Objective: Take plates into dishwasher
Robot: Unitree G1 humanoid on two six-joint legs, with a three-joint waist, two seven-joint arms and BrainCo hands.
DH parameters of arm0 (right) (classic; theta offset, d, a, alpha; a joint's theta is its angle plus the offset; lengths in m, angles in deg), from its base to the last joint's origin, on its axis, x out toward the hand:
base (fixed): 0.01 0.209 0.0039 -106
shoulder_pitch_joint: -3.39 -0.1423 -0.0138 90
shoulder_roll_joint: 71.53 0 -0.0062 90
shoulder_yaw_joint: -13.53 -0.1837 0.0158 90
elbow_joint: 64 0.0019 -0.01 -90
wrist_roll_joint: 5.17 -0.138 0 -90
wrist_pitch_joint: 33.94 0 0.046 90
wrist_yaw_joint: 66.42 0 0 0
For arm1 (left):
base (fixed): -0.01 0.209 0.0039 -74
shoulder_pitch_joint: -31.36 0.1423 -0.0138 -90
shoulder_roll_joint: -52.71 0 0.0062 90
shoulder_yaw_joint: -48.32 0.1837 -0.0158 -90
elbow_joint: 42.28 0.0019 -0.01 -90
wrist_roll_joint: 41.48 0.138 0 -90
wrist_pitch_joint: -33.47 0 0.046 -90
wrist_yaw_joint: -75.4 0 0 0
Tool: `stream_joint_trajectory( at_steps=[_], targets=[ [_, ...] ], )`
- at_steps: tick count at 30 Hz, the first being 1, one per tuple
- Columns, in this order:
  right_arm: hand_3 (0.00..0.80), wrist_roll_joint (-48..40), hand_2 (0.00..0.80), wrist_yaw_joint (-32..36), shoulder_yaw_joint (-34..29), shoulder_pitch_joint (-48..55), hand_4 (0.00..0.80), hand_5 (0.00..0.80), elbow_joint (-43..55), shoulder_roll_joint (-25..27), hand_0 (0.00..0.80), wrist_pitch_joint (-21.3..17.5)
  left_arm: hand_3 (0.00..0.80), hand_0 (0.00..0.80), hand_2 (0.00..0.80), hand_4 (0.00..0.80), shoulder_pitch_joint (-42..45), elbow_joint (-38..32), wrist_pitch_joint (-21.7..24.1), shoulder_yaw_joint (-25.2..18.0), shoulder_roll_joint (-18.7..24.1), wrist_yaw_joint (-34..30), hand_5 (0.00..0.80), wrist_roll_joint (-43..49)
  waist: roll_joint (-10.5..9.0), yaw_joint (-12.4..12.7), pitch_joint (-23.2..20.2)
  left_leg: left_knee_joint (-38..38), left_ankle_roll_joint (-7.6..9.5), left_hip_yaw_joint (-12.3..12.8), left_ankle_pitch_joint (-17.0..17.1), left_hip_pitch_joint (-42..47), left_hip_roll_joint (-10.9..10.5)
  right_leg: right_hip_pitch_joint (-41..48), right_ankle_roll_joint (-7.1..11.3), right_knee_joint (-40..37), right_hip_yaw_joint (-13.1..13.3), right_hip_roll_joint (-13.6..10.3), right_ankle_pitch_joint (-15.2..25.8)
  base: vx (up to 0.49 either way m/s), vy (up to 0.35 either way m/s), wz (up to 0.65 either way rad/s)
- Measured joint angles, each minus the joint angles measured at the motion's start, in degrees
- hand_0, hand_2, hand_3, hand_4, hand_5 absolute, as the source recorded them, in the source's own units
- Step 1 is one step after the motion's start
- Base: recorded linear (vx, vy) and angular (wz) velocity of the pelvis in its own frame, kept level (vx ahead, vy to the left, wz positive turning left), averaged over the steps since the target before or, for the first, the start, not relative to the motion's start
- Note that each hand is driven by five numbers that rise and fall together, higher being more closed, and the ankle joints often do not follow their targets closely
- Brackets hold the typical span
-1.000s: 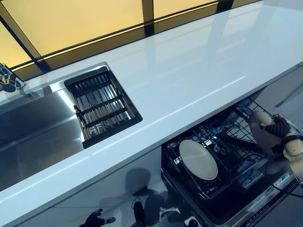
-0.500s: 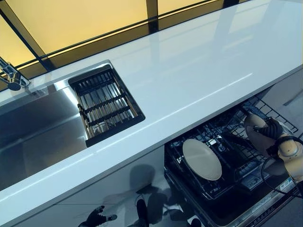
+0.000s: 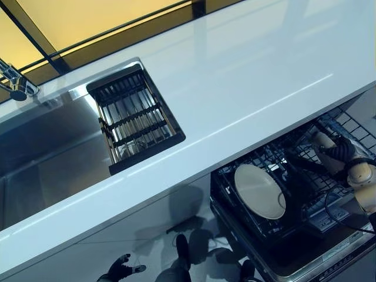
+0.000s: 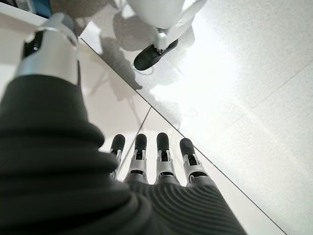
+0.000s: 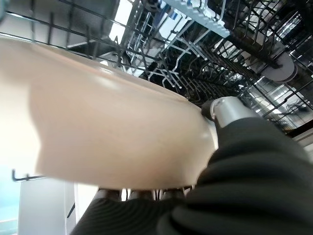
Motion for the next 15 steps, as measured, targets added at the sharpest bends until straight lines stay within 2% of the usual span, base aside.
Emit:
stream_joint_trajectory(
  at_steps=[10, 15],
  targets=[
    [0.8, 0.1, 0.8, -0.3, 2.6, -4.3, 0.8, 0.8, -0.8, 0.4, 0.8, 0.4, 0.0, 0.0, 0.0, 0.0, -0.7, -3.7, 1.4, 0.5, 0.1, -0.4, 0.0, -1.2, 0.8, 0.2, 1.1, 0.9, 0.52, -0.4, 0.4, -2.5, -1.2, -5.0, 0.04, 7.2, 0.5, -2.4, -2.8, -0.04, 0.005, 0.04],
    [0.8, 0.1, 0.8, -0.4, 4.3, -6.4, 0.8, 0.8, -0.9, 0.6, 0.8, 1.1, 0.0, 0.0, 0.0, 0.0, -1.5, -4.7, 1.8, 2.1, 0.1, -0.4, 0.0, -2.3, 1.54, 0.2, 1.6, 1.7, 0.52, -0.8, 0.7, -3.6, -1.3, -6.9, -0.27, 9.8, 0.7, -3.1, -3.7, -0.064, -0.006, 0.03]
  ],
)
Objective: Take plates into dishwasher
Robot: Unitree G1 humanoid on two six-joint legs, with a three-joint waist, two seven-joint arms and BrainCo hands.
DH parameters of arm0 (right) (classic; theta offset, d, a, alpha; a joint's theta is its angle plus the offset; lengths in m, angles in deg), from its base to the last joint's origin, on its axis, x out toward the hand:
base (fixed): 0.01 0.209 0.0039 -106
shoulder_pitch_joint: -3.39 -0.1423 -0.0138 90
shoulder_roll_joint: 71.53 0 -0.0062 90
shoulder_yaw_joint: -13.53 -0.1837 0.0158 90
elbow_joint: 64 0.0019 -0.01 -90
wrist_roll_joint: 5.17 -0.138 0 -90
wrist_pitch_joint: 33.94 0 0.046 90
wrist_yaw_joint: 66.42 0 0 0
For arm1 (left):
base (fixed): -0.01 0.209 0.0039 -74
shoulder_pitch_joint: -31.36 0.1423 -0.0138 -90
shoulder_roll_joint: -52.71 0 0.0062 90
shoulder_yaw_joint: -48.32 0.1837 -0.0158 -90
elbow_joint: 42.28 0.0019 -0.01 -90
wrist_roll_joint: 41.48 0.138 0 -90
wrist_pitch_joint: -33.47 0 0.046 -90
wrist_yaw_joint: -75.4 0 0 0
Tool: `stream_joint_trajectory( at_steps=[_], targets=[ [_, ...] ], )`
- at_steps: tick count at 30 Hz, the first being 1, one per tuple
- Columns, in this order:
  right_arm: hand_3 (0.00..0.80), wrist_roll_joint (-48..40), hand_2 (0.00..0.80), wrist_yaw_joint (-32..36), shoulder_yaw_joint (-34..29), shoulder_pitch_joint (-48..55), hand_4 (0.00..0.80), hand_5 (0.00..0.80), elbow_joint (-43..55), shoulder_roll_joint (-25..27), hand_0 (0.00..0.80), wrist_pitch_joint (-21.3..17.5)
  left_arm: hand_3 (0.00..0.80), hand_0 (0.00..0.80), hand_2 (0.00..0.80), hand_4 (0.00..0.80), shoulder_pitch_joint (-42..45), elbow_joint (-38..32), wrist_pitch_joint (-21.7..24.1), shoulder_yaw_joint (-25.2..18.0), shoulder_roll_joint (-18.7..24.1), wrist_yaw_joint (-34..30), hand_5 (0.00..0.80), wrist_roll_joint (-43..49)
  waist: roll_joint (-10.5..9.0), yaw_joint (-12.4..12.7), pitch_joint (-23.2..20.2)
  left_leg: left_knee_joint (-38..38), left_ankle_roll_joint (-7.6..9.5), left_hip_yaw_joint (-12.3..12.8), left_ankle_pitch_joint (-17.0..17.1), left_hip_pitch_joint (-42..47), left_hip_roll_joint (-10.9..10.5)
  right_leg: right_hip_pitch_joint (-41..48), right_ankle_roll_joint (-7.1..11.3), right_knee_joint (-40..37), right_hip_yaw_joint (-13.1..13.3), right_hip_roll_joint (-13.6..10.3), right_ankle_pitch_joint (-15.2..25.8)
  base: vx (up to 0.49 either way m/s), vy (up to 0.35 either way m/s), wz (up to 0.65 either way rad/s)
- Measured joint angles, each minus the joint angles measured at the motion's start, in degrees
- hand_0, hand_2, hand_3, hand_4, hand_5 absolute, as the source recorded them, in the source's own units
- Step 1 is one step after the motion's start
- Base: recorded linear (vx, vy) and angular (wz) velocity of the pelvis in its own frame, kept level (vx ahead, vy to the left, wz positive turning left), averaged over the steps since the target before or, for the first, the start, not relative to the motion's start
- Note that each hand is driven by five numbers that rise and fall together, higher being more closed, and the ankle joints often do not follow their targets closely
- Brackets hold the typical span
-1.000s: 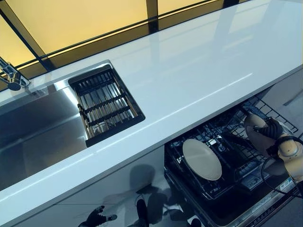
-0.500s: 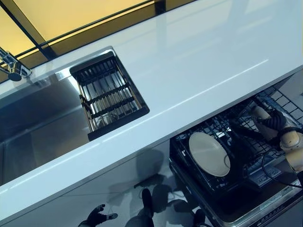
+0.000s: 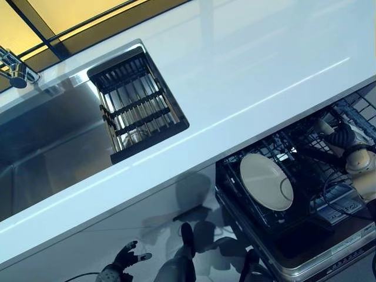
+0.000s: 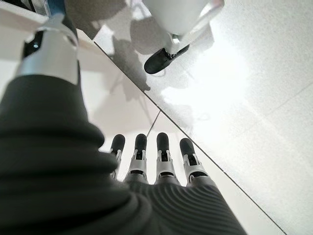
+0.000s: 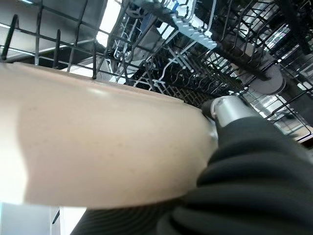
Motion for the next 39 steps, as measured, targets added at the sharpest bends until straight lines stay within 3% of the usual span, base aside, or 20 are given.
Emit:
stream_joint_trajectory(
  at_steps=[6, 21, 26, 39],
  targets=[
    [0.8, 0.1, 0.8, -0.1, 0.9, -1.9, 0.8, 0.8, -0.2, 0.0, 0.8, -0.1, 0.0, 0.0, 0.0, 0.0, -0.1, 0.0, 0.0, 0.0, -0.1, 0.0, 0.0, -0.3, 0.95, 0.1, 0.6, 0.0, -0.15, 0.0, 0.5, -0.7, 0.3, -1.7, -0.5, 2.0, 0.6, 0.0, -0.5, -0.042, 0.016, -0.01],
    [0.8, 0.2, 0.8, -0.4, 2.4, -4.1, 0.8, 0.8, -4.7, 0.0, 0.8, -3.0, 0.0, 0.0, 0.0, 0.0, -0.2, -0.3, -0.1, -0.1, -0.1, 0.6, 0.0, -0.9, 0.92, 0.1, 0.6, -0.2, -0.09, 0.2, 1.0, -0.3, 0.6, -1.6, -0.57, 2.2, 0.7, 0.2, -0.5, -0.006, -0.002, 0.0],
    [0.8, 0.1, 0.8, -0.4, 3.4, -4.6, 0.8, 0.8, -7.6, 0.0, 0.8, -3.5, 0.0, 0.0, 0.0, 0.0, -0.5, -0.3, -0.4, -0.1, 0.1, 0.6, 0.0, -1.0, 0.43, 1.5, 0.8, -0.3, -0.2, 0.5, 1.1, -0.3, 1.6, -1.8, -1.1, 1.7, 1.0, 1.3, 0.0, -0.024, -0.036, -0.07],
    [0.8, -0.1, 0.8, 0.2, 4.7, -4.8, 0.8, 0.8, -11.4, 0.0, 0.8, -3.5, 0.0, 0.0, 0.0, 0.0, -0.6, -0.4, -0.6, -0.6, 2.2, 0.7, 0.0, -1.0, -0.96, 1.7, 1.4, -1.1, -0.61, 1.0, 1.6, -0.5, 2.2, -2.0, -1.38, 0.5, 1.2, 2.1, 0.7, -0.007, -0.023, -0.03]
  ],
)
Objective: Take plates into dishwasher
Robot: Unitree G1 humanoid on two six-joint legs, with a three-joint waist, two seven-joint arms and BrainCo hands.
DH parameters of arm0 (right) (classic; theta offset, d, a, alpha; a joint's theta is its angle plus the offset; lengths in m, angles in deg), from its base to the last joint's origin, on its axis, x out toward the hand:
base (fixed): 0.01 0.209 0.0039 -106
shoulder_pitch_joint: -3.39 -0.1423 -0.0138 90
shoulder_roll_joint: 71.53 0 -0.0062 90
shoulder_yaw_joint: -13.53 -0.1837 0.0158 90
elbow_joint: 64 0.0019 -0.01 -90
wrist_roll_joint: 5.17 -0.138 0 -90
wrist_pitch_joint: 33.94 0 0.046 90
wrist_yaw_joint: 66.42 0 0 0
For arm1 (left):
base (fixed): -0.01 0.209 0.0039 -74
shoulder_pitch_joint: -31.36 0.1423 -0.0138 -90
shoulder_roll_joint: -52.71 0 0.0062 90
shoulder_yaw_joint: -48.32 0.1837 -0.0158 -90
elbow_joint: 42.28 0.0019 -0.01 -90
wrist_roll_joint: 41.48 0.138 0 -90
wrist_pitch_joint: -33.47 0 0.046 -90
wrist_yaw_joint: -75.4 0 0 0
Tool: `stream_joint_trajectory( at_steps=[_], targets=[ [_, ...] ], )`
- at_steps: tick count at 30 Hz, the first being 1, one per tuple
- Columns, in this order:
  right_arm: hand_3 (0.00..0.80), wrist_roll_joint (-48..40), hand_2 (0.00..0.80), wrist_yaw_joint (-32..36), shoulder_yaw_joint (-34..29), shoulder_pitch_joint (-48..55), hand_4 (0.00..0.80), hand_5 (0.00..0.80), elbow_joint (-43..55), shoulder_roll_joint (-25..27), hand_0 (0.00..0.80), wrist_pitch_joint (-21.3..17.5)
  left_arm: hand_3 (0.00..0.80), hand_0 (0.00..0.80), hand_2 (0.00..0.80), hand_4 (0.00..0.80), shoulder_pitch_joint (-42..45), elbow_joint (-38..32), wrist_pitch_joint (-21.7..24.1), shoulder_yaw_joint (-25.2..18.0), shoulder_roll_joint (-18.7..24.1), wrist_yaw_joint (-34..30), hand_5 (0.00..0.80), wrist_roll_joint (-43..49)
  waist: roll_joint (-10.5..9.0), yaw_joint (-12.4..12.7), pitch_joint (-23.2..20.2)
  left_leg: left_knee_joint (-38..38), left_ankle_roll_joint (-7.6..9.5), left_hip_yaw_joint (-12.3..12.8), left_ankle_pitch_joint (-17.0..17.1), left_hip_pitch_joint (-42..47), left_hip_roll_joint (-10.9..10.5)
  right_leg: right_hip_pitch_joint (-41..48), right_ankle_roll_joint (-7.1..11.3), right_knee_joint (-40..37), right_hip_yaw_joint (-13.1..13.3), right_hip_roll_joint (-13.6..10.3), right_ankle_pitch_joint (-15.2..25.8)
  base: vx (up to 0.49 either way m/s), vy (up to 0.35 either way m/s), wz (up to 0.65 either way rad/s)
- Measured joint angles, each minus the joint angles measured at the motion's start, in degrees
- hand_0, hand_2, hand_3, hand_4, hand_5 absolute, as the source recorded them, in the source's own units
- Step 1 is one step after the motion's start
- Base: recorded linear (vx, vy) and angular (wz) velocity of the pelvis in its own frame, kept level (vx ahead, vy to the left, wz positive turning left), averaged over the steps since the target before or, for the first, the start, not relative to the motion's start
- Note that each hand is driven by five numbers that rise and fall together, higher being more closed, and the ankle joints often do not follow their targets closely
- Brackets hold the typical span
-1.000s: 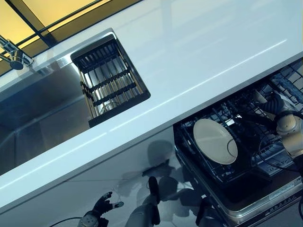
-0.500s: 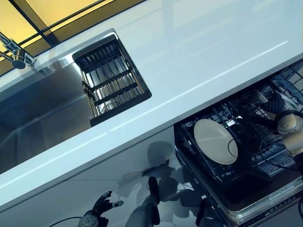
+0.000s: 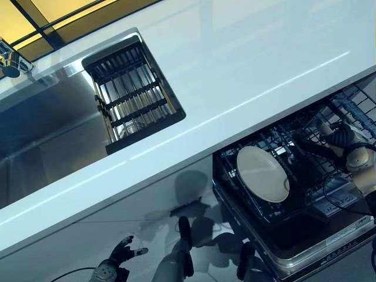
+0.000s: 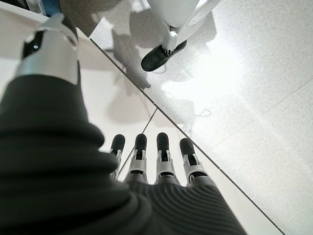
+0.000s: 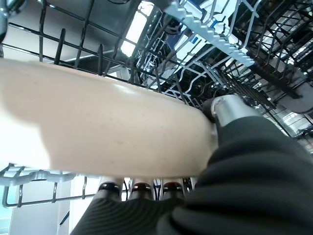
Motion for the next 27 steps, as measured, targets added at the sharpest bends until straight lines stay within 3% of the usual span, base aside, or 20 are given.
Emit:
stream_joint_trajectory(
  at_steps=[17, 27],
  targets=[
    [0.8, 0.2, 0.8, 0.0, 2.4, -3.3, 0.8, 0.8, -3.5, -0.1, 0.8, 0.6, 0.0, 0.0, 0.0, 0.0, -0.5, -0.8, -0.1, 0.0, 0.4, -0.1, 0.0, 0.0, -0.02, 1.2, 0.0, -0.1, 0.11, -0.2, 0.2, -1.0, -0.1, -1.0, 0.0, 0.0, -0.2, 0.0, 0.0, -0.003, 0.006, 0.01],
    [0.8, 1.8, 0.8, -0.1, 4.7, -5.7, 0.8, 0.8, -3.6, -0.2, 0.8, 3.3, 0.0, 0.0, 0.0, 0.0, -0.7, -1.2, 0.0, 0.0, 0.8, -0.1, 0.0, 0.0, -0.01, 1.3, 0.0, -0.1, 0.14, -0.2, 0.3, -2.0, -0.1, -2.0, 0.0, 0.1, -0.1, 0.0, 0.0, 0.0, 0.0, 0.0]
  ],
)
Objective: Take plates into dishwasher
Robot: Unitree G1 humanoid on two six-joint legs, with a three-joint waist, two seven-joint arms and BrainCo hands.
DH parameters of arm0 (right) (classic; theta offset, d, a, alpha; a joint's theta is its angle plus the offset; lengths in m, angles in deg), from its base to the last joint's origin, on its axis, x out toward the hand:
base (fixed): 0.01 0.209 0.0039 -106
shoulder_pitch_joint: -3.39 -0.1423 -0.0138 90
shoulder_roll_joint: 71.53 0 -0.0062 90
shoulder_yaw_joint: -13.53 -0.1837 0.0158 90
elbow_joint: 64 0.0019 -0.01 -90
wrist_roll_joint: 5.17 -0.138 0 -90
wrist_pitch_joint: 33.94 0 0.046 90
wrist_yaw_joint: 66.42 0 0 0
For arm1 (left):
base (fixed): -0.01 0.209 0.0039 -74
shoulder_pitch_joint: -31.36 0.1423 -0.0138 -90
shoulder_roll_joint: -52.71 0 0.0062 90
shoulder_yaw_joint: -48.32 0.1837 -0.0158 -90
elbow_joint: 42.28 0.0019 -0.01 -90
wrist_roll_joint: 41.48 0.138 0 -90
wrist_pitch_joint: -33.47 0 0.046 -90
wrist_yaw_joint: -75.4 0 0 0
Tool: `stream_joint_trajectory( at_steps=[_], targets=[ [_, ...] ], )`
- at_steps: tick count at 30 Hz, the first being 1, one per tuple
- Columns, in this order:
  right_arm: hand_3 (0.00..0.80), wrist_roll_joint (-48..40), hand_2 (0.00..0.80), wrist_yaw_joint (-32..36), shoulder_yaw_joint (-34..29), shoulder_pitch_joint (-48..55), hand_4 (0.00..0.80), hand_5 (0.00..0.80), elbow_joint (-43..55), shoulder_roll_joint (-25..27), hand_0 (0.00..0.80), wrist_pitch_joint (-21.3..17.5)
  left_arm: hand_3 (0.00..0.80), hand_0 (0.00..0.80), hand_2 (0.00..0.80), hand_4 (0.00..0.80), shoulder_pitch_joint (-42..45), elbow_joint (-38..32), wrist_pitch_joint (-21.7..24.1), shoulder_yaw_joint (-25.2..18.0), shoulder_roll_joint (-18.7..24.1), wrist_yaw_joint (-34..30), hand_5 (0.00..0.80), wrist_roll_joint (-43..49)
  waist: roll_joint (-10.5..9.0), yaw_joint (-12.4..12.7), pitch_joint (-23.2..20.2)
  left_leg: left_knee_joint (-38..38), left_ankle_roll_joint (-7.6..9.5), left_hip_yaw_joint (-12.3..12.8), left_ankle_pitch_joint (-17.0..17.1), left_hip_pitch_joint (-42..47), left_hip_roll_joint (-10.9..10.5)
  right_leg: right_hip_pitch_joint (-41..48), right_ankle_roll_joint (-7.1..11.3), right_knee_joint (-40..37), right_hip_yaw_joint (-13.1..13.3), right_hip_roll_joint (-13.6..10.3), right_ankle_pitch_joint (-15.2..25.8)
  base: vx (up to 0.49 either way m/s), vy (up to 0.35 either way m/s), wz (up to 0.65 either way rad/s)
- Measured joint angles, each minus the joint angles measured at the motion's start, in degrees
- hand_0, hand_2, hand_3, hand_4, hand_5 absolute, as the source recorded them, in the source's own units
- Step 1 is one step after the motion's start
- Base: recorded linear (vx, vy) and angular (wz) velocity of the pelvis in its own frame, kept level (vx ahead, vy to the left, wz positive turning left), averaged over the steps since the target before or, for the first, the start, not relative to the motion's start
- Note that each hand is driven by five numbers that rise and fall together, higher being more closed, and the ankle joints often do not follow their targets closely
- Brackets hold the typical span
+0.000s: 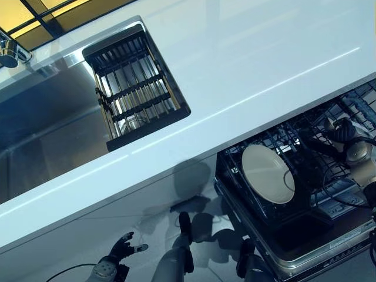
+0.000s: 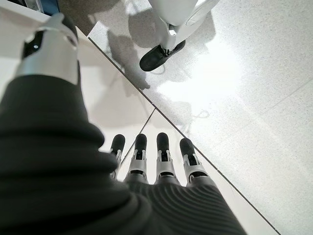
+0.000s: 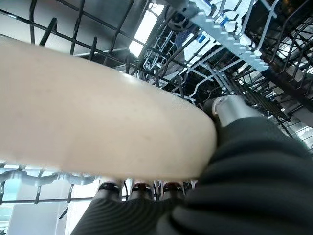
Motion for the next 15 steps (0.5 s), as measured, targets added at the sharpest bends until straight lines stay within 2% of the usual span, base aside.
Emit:
stream_joint_trajectory(
  at_steps=[15],
  targets=[
    [0.8, 1.3, 0.8, -0.1, 1.8, -1.8, 0.8, 0.8, -1.9, -0.4, 0.8, 0.9, 0.0, 0.0, 0.0, 0.0, -0.5, 0.0, 0.0, 0.0, 0.5, 0.0, 0.0, 0.0, 0.01, 0.2, 0.0, 0.0, -0.04, -0.1, 0.0, -0.5, 0.1, -0.4, 0.0, 0.0, -0.1, 0.1, 0.0, 0.0, 0.0, 0.0]
  ],
)
